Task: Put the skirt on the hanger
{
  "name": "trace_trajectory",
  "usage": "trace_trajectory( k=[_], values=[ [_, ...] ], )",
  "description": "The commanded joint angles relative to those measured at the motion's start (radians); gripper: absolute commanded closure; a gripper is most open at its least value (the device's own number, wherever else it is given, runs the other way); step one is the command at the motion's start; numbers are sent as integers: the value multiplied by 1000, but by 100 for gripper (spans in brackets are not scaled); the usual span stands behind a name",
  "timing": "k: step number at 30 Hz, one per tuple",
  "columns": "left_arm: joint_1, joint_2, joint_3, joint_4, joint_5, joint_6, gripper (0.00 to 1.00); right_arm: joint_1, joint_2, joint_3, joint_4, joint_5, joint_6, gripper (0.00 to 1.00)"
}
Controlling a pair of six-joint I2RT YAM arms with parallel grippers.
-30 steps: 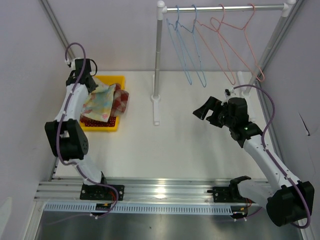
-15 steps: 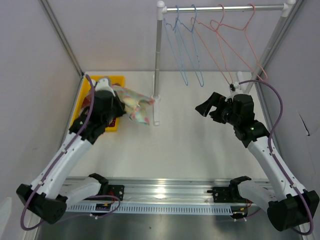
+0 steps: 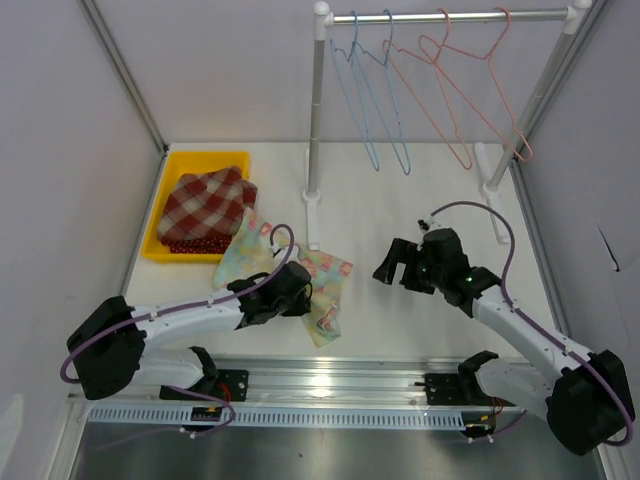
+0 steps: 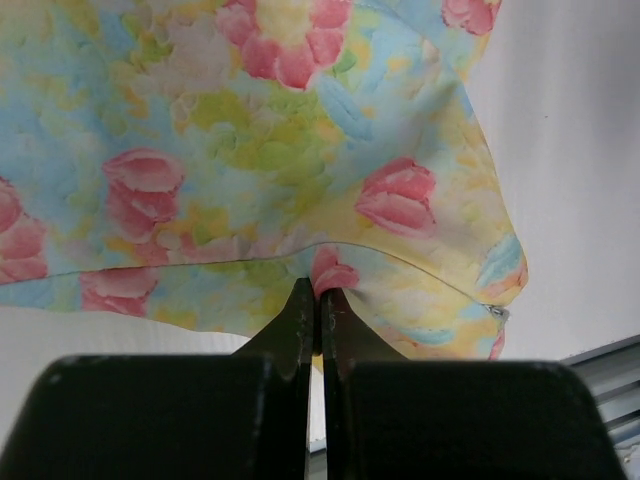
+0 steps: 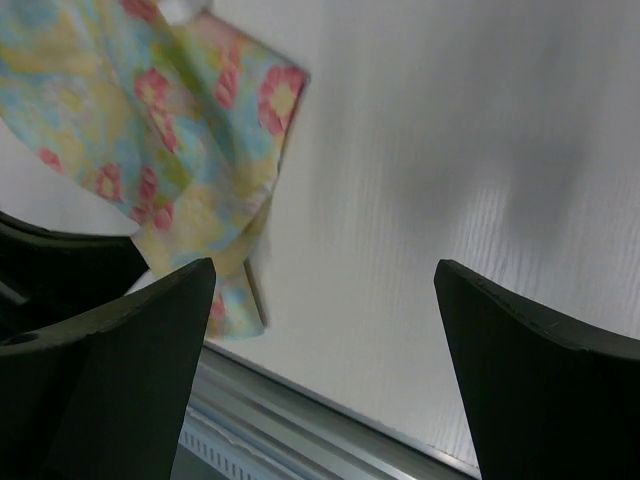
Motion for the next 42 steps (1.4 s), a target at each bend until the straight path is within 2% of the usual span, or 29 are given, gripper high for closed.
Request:
trace_trajectory(
  k=[1, 7, 12, 16, 25, 26, 27, 29, 32, 34, 35, 38, 40, 42],
  values=[
    [-14, -7, -25, 109, 2, -72, 100, 89, 65, -36, 120, 63, 30, 2],
    [-43, -10, -52, 94, 25, -84, 100, 187, 287, 42, 216, 146, -16, 9],
    [-65, -68, -106, 71, 40, -112, 100, 192, 502, 184, 233, 170, -95, 17],
    [-67, -117, -141, 45, 42, -126, 100, 208, 610, 244, 266, 147, -109, 19],
    [-68, -148, -180, 32, 48, -132, 100, 305, 766, 332, 235, 229, -114, 23],
    [-68, -148, -181, 32, 48, -132, 100, 310, 779, 333, 230, 235, -114, 26],
    [-68, -148, -183, 32, 48, -132, 100, 317, 782, 335, 215, 247, -114, 34],
    [-68, -151, -178, 26, 45, -133, 100, 322, 780, 332, 200, 262, -112, 43],
    [-68, -145, -168, 23, 45, -124, 100, 328, 735, 301, 166, 304, -108, 74],
    [-68, -133, -161, 25, 46, -107, 100, 328, 698, 280, 135, 349, -106, 83],
    [-68, -115, -145, 28, 49, -100, 100, 327, 678, 258, 122, 366, -99, 92],
    [-68, -52, -103, 31, 63, -51, 100, 313, 578, 223, 60, 437, -85, 100],
    [-68, -13, -48, 34, 77, -8, 100, 285, 492, 185, 8, 480, -73, 100],
    [-68, 37, 10, 41, 103, 31, 96, 261, 429, 140, -42, 499, -39, 100]
  ],
)
